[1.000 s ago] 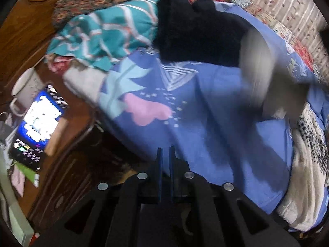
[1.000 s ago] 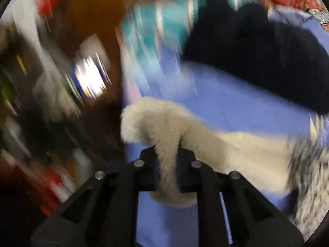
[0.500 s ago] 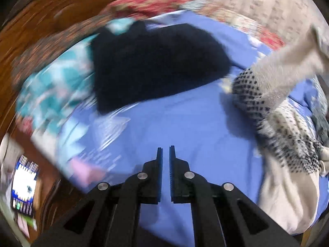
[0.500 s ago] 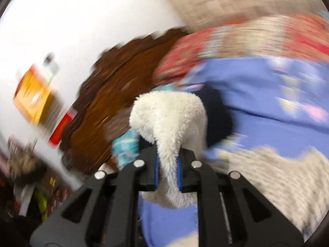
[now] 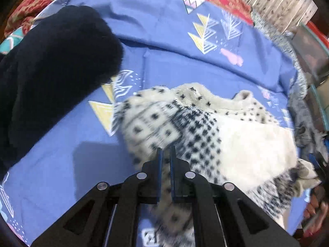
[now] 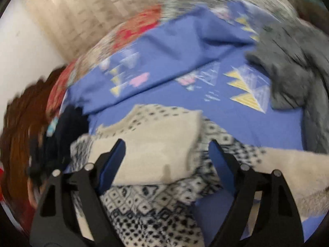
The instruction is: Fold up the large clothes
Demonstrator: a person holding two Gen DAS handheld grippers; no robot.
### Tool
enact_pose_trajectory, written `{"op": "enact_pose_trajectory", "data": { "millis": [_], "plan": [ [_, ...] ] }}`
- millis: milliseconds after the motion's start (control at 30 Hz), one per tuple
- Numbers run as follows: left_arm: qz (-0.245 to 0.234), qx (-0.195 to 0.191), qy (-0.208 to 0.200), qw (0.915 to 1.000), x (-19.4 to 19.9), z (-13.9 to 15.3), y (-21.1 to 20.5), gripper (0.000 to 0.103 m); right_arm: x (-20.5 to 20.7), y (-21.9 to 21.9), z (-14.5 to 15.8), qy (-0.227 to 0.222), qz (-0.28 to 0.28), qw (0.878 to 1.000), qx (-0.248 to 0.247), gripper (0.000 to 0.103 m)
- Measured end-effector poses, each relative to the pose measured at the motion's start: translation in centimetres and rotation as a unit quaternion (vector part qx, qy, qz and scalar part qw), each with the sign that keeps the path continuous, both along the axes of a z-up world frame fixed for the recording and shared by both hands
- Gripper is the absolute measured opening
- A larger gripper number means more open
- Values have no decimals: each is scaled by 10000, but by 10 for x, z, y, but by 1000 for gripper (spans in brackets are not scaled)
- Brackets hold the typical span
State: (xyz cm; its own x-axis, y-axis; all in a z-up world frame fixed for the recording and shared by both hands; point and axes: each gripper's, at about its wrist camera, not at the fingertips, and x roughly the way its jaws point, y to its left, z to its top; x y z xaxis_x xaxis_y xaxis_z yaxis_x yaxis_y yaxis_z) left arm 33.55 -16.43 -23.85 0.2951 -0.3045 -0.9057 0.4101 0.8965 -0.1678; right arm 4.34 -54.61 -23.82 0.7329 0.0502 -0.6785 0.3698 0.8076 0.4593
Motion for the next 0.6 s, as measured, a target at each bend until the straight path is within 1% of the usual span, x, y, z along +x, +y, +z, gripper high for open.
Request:
{"op": "enact_pose_trajectory", "data": {
  "millis": [33, 67, 100, 133, 167, 200, 233, 267, 333, 367, 400, 433, 467, 500, 533, 567, 600],
  "plan": [
    [-2, 394, -172, 9991, -1, -11, -11, 30, 11, 18, 1, 46, 287, 9995, -128, 75],
    [34, 768, -286, 9966, 2, -22, -18, 30, 21, 29, -7, 135, 473, 9987, -131, 69],
    [43, 1126, -336, 9931, 4, -36, -22, 30, 35, 33, -25, 407, 576, 9975, -19, 66],
    [93, 1487, -402, 9880, 7, -53, -22, 30, 46, 35, -38, 640, 573, 9962, 139, 66],
    [121, 1552, -501, 9865, 8, -60, -20, 29, 58, 27, -65, 978, 517, 9931, 395, 62],
    [98, 1575, -640, 9854, 6, -61, -21, 29, 66, 19, -88, 1275, 419, 9900, 445, 52],
    [11, 1771, -777, 9811, 1, -59, -27, 29, 66, 16, -93, 1214, 355, 9911, 419, 52],
    [-82, 1930, -899, 9770, -5, -57, -33, 29, 61, 11, -89, 1048, 274, 9928, 517, 52],
    [-305, 2074, -1058, 9720, -18, -47, -40, 29, 45, 8, -66, 826, 181, 9931, 809, 58],
    [-339, 1990, -1082, 9734, -24, -40, -39, 29, 33, 8, -53, 657, 215, 9944, 795, 63],
    [-331, 1757, -1090, 9778, -32, -27, -31, 29, 17, 8, -36, 444, 208, 9965, 678, 68],
    [-294, 1577, -1105, 9808, -38, -19, -24, 29, -13, 5, -15, 182, 97, 9985, 503, 70],
    [-224, 1318, -1127, 9846, -47, -9, -10, 30, -35, 1, -5, 46, 2, 9989, 473, 71],
    [-150, 1070, -1104, 9880, -57, -2, 5, 30, -53, -4, 1, -31, -87, 9987, 503, 72],
    [-86, 882, -1032, 9907, -64, 1, 15, 31, -82, -10, 6, -87, -281, 9979, 569, 72],
    [-17, 681, -901, 9936, -73, 3, 31, 34, -106, -14, 9, -83, -501, 9969, 598, 72],
    [23, 568, -784, 9953, -78, 3, 38, 35, -131, -17, 9, -31, -770, 9951, 616, 72]
  ]
}}
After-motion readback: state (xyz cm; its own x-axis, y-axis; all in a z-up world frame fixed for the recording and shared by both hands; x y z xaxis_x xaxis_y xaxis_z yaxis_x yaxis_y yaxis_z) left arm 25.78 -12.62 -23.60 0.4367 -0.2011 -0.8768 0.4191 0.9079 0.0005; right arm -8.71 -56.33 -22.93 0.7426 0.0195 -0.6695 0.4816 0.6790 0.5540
